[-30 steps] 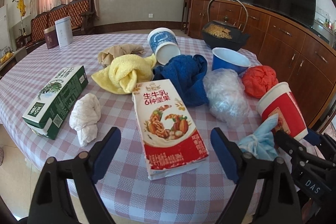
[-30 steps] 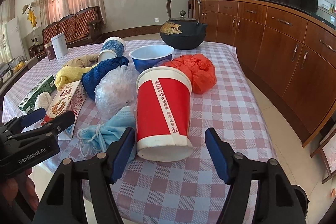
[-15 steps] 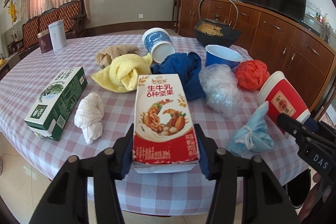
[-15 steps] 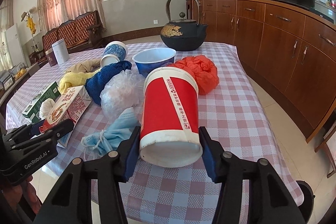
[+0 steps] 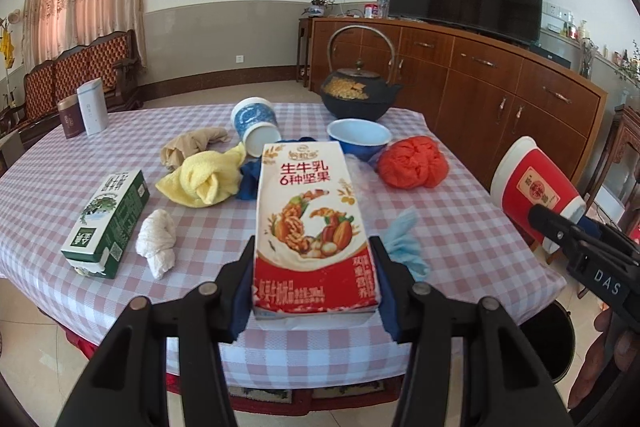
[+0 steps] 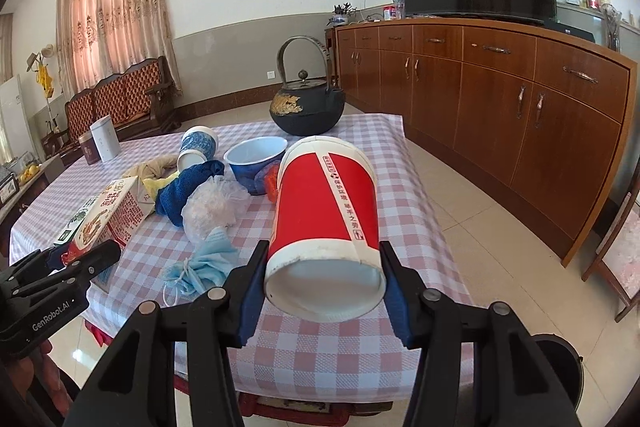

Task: Collect trash
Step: 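Carry the red cup with the right tool while the left tool carries the carton over the bucket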

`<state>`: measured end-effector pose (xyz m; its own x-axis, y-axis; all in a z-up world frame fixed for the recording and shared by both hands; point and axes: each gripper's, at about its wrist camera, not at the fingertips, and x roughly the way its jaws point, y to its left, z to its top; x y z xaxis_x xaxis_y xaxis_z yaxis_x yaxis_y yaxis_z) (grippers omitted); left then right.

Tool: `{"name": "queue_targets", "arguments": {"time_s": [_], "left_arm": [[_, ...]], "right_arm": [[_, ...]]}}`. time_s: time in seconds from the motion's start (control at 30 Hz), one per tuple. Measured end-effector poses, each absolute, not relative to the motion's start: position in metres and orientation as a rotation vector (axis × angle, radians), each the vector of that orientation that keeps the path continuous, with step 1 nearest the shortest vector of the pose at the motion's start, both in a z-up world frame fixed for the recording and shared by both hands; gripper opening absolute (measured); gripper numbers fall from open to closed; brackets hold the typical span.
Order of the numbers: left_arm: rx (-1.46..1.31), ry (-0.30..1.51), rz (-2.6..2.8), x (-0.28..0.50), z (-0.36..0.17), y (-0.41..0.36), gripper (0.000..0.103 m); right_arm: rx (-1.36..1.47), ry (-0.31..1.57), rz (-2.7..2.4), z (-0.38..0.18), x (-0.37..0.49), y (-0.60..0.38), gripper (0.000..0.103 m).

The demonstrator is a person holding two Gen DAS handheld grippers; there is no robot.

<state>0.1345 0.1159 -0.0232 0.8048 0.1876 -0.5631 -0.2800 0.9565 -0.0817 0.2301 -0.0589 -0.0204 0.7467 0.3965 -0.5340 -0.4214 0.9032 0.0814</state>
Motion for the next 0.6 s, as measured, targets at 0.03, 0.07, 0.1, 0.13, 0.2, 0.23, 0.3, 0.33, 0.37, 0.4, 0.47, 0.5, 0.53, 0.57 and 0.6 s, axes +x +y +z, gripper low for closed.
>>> {"name": "queue_targets", "arguments": {"time_s": [0.03, 0.07, 0.1, 0.13, 0.2, 0.23, 0.3, 0.33, 0.37, 0.4, 0.47, 0.5, 0.53, 0.57, 0.6], "left_arm": [[-0.156, 0.581, 0.233, 0.136, -0.022, 0.109, 0.053], [-0.151, 0.579, 0.215, 0.135, -0.021, 0.102, 0.053], [-0.146, 0.579, 0.195, 0.137, -0.020, 0.095, 0.053], [-0.140, 0.580, 0.175, 0.138, -0.020, 0.087, 0.053], [-0.129, 0.582, 0.131, 0.141, -0.019, 0.071, 0.053], [-0.122, 0.582, 0.108, 0.143, -0.019, 0.062, 0.053], [-0.109, 0.583, 0.060, 0.146, -0.018, 0.044, 0.053], [-0.103, 0.583, 0.038, 0.147, -0.017, 0.035, 0.053], [-0.094, 0.585, 0.011, 0.149, -0.017, 0.025, 0.053], [-0.086, 0.587, -0.016, 0.151, -0.017, 0.014, 0.053], [-0.072, 0.590, -0.069, 0.152, -0.016, -0.006, 0.053], [-0.063, 0.592, -0.093, 0.153, -0.017, -0.017, 0.053], [-0.055, 0.595, -0.117, 0.154, -0.017, -0.027, 0.053], [-0.048, 0.600, -0.144, 0.155, -0.018, -0.038, 0.053], [-0.041, 0.605, -0.166, 0.155, -0.019, -0.047, 0.053]], "right_arm": [[-0.039, 0.564, 0.435, -0.019, 0.228, -0.065, 0.054], [-0.035, 0.555, 0.422, -0.017, 0.225, -0.071, 0.054], [-0.032, 0.547, 0.410, -0.016, 0.222, -0.079, 0.054], [-0.030, 0.541, 0.397, -0.015, 0.220, -0.086, 0.054], [-0.030, 0.534, 0.369, -0.013, 0.214, -0.100, 0.054], [-0.030, 0.531, 0.354, -0.012, 0.211, -0.109, 0.054], [-0.022, 0.523, 0.316, -0.010, 0.205, -0.128, 0.054], [-0.019, 0.523, 0.294, -0.010, 0.203, -0.138, 0.054], [-0.015, 0.524, 0.270, -0.010, 0.201, -0.150, 0.054], [-0.013, 0.525, 0.247, -0.011, 0.198, -0.162, 0.054], [-0.009, 0.531, 0.195, -0.012, 0.193, -0.188, 0.054], [-0.006, 0.535, 0.172, -0.013, 0.191, -0.199, 0.054], [-0.004, 0.541, 0.147, -0.015, 0.188, -0.212, 0.054], [0.000, 0.547, 0.124, -0.017, 0.186, -0.224, 0.054], [0.003, 0.552, 0.105, -0.018, 0.182, -0.236, 0.054]]}}
